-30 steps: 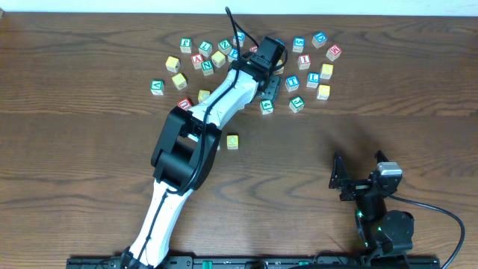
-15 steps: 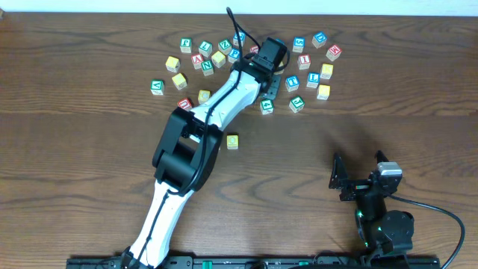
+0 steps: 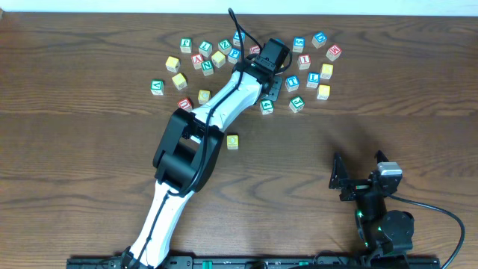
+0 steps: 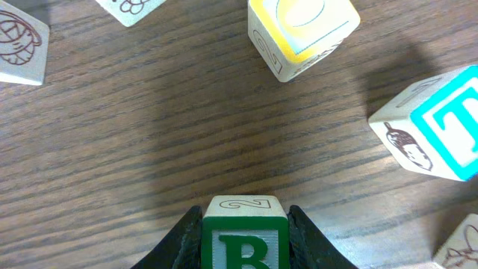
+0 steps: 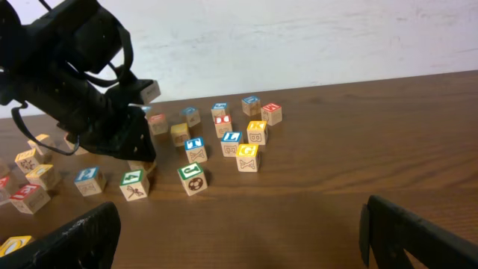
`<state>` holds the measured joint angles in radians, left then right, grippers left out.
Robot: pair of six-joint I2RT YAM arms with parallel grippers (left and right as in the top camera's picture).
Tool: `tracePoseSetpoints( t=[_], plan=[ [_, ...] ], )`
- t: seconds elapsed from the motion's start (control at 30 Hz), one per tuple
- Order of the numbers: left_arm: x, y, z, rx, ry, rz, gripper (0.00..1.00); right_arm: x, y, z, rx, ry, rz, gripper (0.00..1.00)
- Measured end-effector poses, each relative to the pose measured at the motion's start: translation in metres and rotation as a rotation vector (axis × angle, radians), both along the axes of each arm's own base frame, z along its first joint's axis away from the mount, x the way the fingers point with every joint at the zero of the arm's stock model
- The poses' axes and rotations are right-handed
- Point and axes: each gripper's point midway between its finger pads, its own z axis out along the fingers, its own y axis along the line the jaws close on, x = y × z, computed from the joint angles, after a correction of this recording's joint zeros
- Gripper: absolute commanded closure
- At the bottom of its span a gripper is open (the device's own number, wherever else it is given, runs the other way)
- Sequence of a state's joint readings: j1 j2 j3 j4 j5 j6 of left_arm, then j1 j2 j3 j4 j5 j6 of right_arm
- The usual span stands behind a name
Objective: Spell out ROBOT
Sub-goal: 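Carry the B block and place it right of the yellow block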
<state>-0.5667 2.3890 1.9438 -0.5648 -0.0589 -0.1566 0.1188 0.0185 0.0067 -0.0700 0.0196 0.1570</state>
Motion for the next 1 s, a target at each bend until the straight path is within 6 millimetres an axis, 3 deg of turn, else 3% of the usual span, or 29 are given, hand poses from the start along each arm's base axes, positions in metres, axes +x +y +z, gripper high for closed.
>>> tracePoseSetpoints(
  t=[0.17, 0.33, 0.43, 0.53, 0.73, 1.0],
  plan=[
    [-0.002, 0.001, 0.026, -0.013, -0.019, 0.000, 0.72, 0.000, 0.000, 0.000, 0.000, 0.000, 0.000, 0.01],
    [-0.010, 0.006, 0.086, -0.050, -0.069, 0.009, 0.72, 0.000, 0.000, 0.000, 0.000, 0.000, 0.000, 0.01],
    [-0.027, 0.017, 0.112, -0.059, -0.043, 0.048, 0.72, 0.000, 0.000, 0.000, 0.000, 0.000, 0.000, 0.01],
    [-0.050, 0.032, 0.122, -0.049, 0.028, 0.111, 0.72, 0.000, 0.000, 0.000, 0.000, 0.000, 0.000, 0.01],
    [-0.103, 0.055, 0.103, 0.030, 0.233, 0.258, 0.72, 0.000, 0.000, 0.000, 0.000, 0.000, 0.000, 0.01],
    [-0.150, 0.037, 0.043, 0.069, 0.322, 0.319, 0.72, 0.000, 0.000, 0.000, 0.000, 0.000, 0.000, 0.01]
  ],
)
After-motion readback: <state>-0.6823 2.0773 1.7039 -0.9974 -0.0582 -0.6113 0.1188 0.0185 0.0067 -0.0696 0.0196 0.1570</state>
